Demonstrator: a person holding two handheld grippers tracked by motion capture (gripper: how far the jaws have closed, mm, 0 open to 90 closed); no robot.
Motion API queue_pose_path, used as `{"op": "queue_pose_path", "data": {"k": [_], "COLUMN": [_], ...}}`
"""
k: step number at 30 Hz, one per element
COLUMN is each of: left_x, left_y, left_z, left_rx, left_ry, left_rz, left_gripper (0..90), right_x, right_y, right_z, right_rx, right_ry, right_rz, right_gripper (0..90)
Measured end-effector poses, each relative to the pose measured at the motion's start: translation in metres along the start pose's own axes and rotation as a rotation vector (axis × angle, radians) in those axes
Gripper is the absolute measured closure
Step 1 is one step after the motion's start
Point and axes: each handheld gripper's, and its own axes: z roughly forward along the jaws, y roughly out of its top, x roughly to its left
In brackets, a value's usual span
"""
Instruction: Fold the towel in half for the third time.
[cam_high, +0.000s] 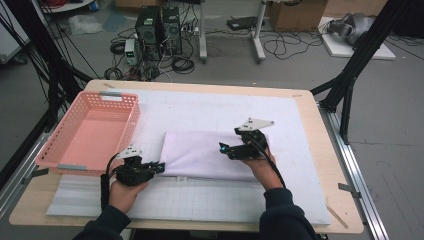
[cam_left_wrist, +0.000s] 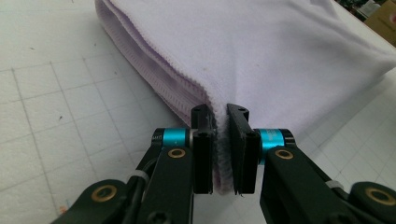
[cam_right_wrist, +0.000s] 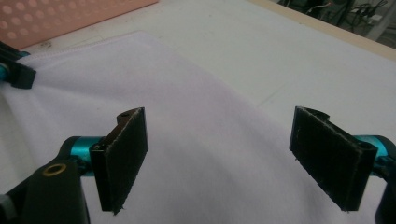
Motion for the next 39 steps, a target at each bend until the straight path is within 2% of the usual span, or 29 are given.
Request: {"op": "queue_pose_path", "data": {"k": [8,19,23,26,31,39], "left_x": [0.000,0.000,0.001,0.001,0.002,0.004], "left_y": [-0.002,-0.004,-0.005,-0.007,-0.007,-0.009], "left_z": [0.000,0.001,0.001,0.002,0.002,0.003], "left_rx": [-0.011,-0.009,-0.004,0.006,0.013,0.035], "left_ry": [-0.017,-0.018,-0.019,-0.018,-0.023,-0.013], "left_rz": [0.015,0.011,0.006,-0.005,-0.014,-0.036], "left_gripper": [80.5,80.5,80.5,80.5,80.3,80.2], "right_x": [0.005,0.021,0.030,0.033,0.040,0.054], "right_y": [0.036,0.057,0.063,0.065,0.071,0.071], "right_z": [0.046,0.117,0.137,0.151,0.167,0.190], "right_rx": [0.040,0.140,0.154,0.186,0.215,0.291], "right_ry": [0.049,0.103,0.127,0.136,0.158,0.221], "right_rz": [-0.048,-0.085,-0.103,-0.098,-0.121,-0.158], "right_gripper": [18.4,19.4,25.1,26.8,33.0,49.8]}}
